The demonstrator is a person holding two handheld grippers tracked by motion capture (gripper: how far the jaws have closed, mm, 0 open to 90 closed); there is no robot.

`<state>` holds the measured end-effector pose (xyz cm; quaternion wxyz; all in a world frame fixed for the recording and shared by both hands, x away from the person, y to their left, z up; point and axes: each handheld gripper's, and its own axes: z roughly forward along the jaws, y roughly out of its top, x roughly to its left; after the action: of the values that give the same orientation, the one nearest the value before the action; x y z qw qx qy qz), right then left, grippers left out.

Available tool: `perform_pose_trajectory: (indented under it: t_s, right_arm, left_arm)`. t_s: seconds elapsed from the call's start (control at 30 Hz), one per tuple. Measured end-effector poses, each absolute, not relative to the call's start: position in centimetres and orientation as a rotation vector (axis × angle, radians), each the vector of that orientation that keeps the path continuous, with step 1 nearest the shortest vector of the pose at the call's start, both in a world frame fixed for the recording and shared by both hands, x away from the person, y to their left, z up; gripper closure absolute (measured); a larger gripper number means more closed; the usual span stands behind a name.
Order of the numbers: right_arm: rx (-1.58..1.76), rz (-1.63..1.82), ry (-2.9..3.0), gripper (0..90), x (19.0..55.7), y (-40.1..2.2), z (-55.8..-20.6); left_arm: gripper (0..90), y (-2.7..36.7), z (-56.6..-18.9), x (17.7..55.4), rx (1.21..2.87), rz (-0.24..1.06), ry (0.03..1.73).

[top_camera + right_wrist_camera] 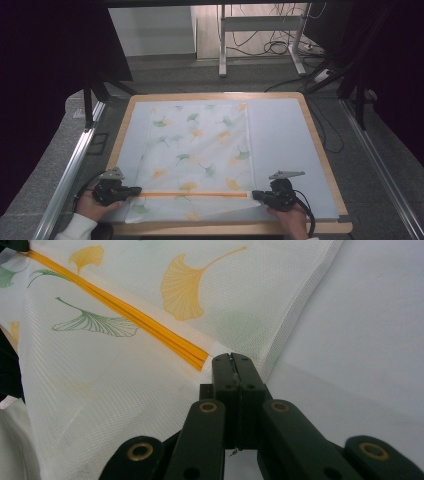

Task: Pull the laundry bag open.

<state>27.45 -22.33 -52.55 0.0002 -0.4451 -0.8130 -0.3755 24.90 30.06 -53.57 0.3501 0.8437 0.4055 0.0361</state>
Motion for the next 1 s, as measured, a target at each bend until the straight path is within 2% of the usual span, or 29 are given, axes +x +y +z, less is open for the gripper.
perform_pose_trajectory:
  t_s: [1.0]
  right_arm:
    - [-1.382, -1.174, -2.593, 89.3, 27.31, -22.15, -52.41]
  left_arm:
    - [88.8, 29.90, -53.76, 24.82, 2.171, 0.127, 1.040]
